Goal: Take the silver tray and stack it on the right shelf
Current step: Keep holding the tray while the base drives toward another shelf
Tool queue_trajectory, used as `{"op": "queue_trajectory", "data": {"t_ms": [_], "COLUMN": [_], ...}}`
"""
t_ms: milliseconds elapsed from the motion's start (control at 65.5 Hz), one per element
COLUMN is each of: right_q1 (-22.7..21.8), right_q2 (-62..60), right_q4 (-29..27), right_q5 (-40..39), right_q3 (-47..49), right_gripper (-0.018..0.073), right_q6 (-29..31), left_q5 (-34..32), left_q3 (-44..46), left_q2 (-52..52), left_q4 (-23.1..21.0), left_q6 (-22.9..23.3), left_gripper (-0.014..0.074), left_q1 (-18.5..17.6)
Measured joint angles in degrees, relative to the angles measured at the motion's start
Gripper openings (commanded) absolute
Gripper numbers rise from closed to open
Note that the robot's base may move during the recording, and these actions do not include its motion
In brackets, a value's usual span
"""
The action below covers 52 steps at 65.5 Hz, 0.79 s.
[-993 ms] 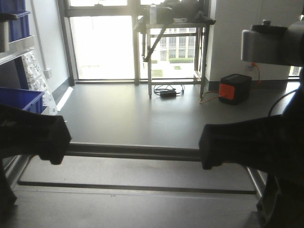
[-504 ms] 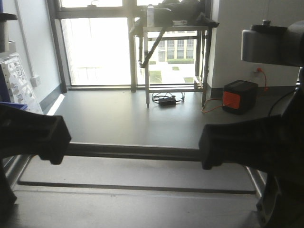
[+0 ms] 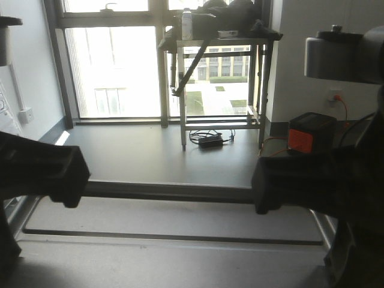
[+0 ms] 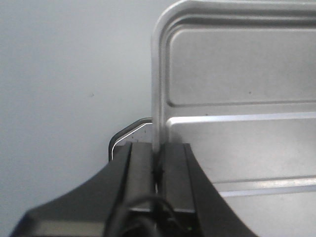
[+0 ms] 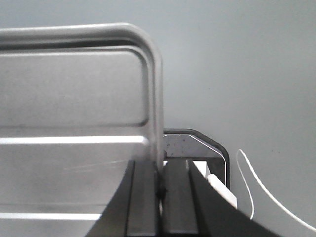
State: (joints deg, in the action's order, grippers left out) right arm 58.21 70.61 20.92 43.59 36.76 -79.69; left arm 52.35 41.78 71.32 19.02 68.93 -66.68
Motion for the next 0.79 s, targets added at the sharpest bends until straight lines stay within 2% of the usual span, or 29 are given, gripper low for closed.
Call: {"op": "queue_trajectory", "data": {"t_ms": [794], "right_q1": [0.0], "right_q2": [0.0], "right_q4": [0.0], "right_q5": [0.0], "right_q3": [0.0], "right_gripper": [0.0056], "right_q6": [0.0], "left_q5": [0.0], "left_q3": [0.0], "left_q2": [0.0], "left_q4": [0.0], "left_q6": [0.0], "left_gripper": [-0.0092], "left_q1": [0.0]}}
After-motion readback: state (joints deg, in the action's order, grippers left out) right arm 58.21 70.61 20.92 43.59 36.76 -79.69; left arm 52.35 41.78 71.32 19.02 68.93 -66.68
